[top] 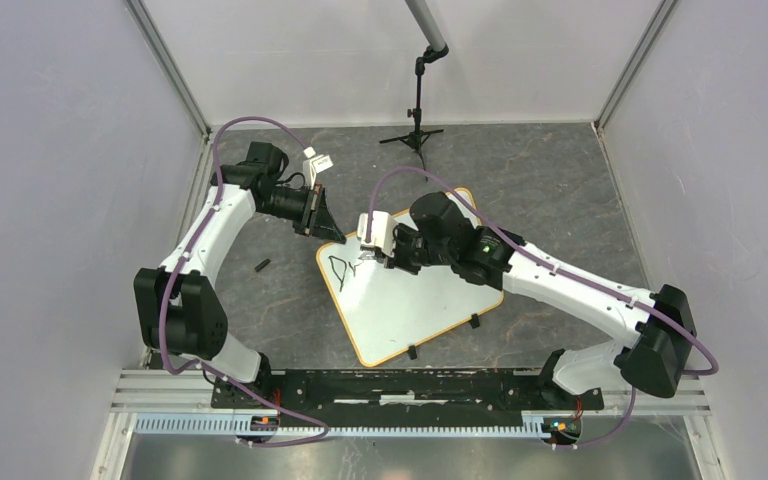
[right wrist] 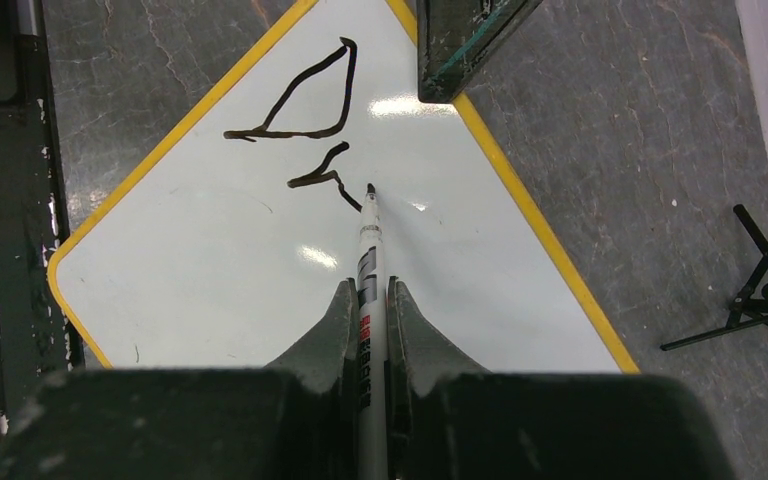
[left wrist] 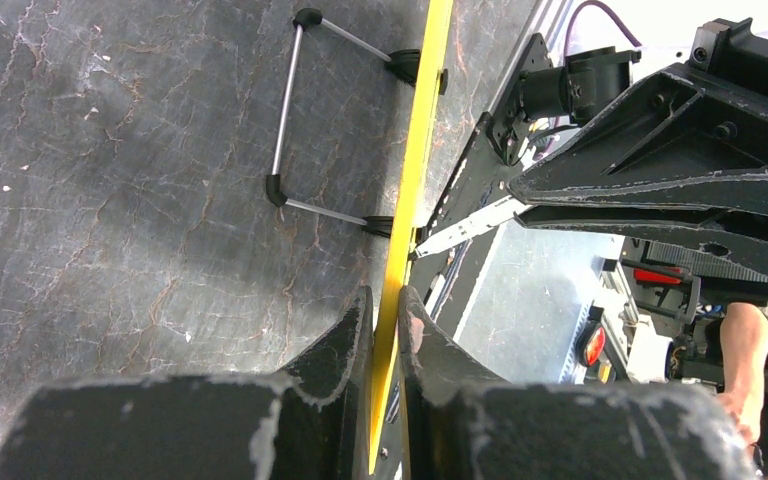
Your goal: Write a sentence on the whiteboard
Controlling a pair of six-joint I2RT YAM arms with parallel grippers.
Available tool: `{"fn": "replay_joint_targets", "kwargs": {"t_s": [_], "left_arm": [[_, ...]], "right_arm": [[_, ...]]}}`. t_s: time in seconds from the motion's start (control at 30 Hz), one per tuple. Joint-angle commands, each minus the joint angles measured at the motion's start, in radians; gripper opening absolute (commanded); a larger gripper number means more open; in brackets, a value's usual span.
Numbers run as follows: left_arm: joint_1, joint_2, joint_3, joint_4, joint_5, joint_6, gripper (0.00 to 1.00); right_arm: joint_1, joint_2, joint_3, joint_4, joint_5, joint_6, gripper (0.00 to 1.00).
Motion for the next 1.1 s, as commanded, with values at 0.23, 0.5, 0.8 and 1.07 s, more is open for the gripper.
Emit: {"fn": "replay_joint_targets", "kwargs": {"t_s": [0.23, 0.5, 0.8, 1.07], "left_arm": [[-0.008, -0.003, 0.022, 0.005, -0.014, 0.031, 0.02], [-0.008, -0.008, 0.019, 0.006, -0.018, 0.031, 0.02], [-0.008, -0.005, 0.022, 0.005, -0.014, 0.027, 0.02], [-0.010, -0.011, 0.018, 0.005, -0.016, 0.028, 0.02]], "right_arm": [[0.026, -0.011, -0.050, 0.009, 0.004, 0.004, 0.00], [0.024, -0.049, -0.076, -0.008, 0.034, -0.007, 0.00], [0.013, -0.071, -0.029, -0.033, 0.057, -0.019, 0.00], [0.003, -0.082, 0.015, -0.033, 0.048, -0.008, 0.00]]}}
